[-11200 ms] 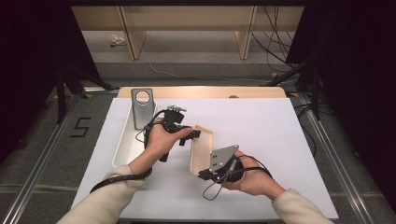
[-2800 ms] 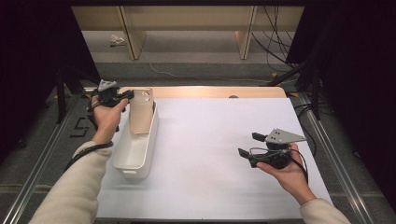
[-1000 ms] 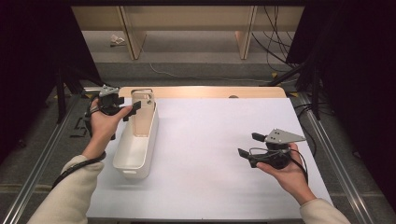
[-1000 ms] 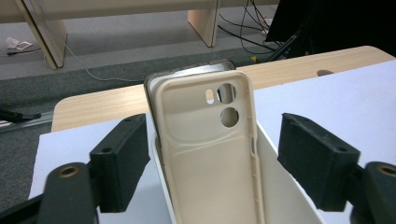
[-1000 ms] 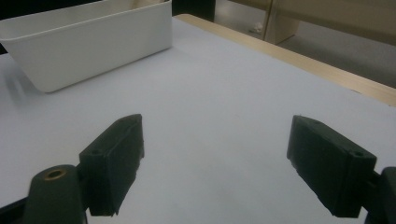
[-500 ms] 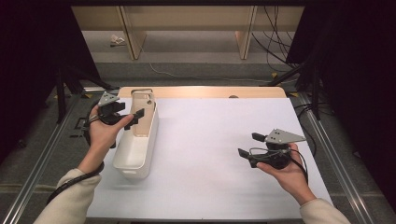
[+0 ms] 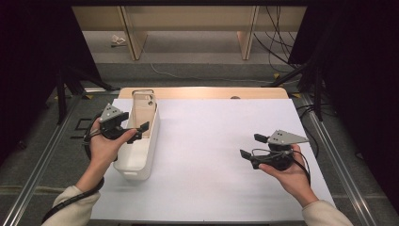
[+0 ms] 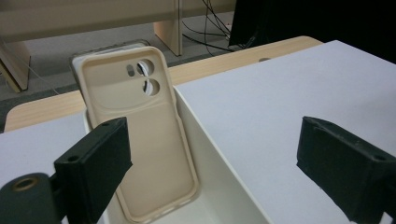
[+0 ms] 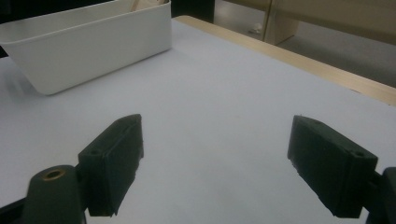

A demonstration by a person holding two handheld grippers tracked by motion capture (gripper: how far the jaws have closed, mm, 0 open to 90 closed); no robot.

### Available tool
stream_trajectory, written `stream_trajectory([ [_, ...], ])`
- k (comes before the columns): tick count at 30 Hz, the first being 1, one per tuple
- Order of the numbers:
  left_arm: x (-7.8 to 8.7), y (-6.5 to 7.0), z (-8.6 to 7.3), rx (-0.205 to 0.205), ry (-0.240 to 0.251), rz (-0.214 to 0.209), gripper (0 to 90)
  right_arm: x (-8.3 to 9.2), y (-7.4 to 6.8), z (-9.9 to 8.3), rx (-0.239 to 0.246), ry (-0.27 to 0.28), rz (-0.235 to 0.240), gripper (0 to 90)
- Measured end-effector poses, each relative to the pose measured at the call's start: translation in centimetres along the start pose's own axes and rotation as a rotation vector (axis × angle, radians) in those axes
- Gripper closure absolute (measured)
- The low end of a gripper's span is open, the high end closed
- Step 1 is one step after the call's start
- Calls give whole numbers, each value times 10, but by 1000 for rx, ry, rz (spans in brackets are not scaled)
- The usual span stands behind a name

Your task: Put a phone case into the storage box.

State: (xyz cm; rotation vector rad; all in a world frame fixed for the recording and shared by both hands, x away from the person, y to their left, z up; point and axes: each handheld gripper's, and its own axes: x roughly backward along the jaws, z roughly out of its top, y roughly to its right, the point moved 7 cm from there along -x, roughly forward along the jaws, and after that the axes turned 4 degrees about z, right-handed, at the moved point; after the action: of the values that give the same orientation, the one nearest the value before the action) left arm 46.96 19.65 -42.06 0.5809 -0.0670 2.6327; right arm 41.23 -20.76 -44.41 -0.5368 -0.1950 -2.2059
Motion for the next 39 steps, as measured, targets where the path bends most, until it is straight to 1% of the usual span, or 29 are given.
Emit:
stream_trajectory([
  [6,6,13,-11,-12,-5,-37,88,0,0,0,-2,1,-1,192],
  [8,7,15,-13,-17,-6,-38,88,0,0,0,-2,1,0,192],
  [14,15,25,-18,-34,10,-51,88,0,0,0,-3,4,1,191],
  [16,17,29,-21,-41,13,-67,88,0,0,0,-5,2,0,191],
  [20,21,36,-25,-50,22,-84,88,0,0,0,-4,5,1,191],
  [27,26,43,-32,-82,32,-93,89,1,0,0,-3,6,1,190],
  [31,31,46,-35,-87,36,-103,90,1,0,0,-3,6,-1,189],
  [35,35,47,-39,-106,35,-104,94,0,0,1,-5,8,1,188],
  [39,37,47,-43,-112,33,-105,98,1,0,1,-3,8,2,187],
])
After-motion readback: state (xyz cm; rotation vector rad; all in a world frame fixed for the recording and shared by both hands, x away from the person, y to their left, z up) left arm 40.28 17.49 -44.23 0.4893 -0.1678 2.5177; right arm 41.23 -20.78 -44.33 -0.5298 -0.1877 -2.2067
